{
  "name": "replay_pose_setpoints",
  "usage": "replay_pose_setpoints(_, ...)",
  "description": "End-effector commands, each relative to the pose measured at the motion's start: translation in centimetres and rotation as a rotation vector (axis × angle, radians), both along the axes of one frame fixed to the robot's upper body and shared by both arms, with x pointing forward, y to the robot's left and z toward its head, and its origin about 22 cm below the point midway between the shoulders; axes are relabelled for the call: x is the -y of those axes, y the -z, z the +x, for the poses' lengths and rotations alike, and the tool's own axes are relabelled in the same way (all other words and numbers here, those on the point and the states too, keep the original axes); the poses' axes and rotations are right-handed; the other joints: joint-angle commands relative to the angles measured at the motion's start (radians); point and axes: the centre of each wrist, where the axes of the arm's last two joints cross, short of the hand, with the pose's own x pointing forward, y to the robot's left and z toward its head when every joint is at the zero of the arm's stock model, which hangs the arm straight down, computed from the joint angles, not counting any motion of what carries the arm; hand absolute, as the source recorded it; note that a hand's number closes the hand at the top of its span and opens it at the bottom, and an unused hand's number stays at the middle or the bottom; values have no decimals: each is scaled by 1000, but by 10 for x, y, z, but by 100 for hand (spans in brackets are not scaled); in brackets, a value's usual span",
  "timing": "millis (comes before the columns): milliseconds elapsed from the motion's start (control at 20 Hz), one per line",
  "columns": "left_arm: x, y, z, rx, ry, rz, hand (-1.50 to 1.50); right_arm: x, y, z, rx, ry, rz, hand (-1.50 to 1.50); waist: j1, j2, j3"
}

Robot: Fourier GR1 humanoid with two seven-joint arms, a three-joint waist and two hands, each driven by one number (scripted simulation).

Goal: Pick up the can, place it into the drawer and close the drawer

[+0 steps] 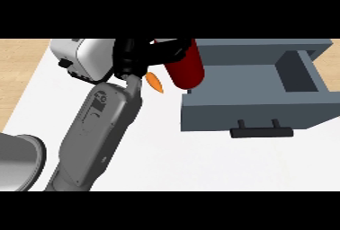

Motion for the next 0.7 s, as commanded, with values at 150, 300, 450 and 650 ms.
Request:
replay_pose_setpoints(150,37,-23,12,-6,-1,19,150,2,-1,2,19,5,12,-150,-6,1,0)
replay_pose_setpoints(300,36,-24,32,-4,-8,37,150,2,-9,13,6,15,-3,-150,-6,4,0)
replay_pose_setpoints(450,59,-49,28,15,-21,30,150,-3,-4,17,19,-3,14,-150,-13,4,0)
replay_pose_setpoints(650,71,-41,34,-26,-17,58,150,0,4,6,33,-21,6,-150,-31,4,1)
